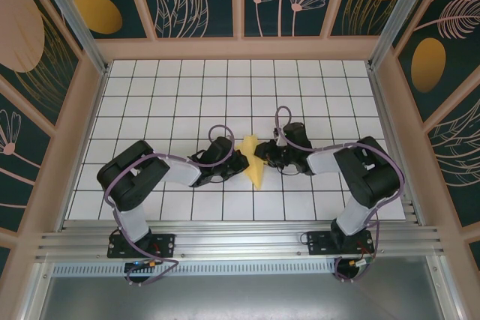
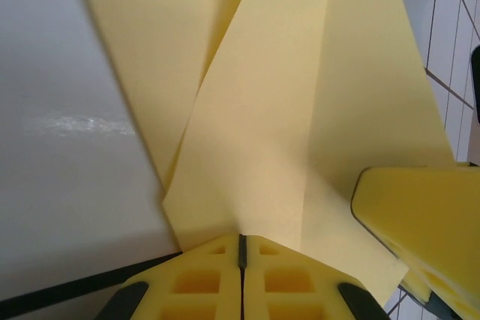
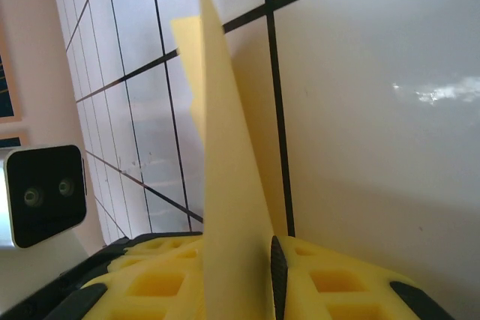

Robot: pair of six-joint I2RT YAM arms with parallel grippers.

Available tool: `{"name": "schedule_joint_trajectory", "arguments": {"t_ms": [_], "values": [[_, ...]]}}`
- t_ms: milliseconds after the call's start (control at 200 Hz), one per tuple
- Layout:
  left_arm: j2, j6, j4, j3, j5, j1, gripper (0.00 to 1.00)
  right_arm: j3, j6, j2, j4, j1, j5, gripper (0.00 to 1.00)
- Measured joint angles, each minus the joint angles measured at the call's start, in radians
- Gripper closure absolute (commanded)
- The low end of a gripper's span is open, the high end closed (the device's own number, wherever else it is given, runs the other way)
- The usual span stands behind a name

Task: Fold a paper plane with a square sheet of paper (pick it up from the middle)
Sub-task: Fourth fold the wing at the center of the table, then turn over the paper at the center of the table.

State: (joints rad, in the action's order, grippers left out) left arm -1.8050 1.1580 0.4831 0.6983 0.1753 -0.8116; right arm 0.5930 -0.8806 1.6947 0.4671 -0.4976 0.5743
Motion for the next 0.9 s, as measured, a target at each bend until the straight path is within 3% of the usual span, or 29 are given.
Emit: {"name": "schedule_joint_trajectory", "arguments": {"t_ms": [555,896], "values": [[0.002,0.007,0.014,-0.006,0.000,0.000,0.93,0.065,0.171,0.058,-0.100,0.000,0.072,0.73],[0.010,0.007,0.014,-0.007,-0.002,0.000,0.91,0.092,0.212,0.076,-0.131,-0.002,0.088,0.88]]}}
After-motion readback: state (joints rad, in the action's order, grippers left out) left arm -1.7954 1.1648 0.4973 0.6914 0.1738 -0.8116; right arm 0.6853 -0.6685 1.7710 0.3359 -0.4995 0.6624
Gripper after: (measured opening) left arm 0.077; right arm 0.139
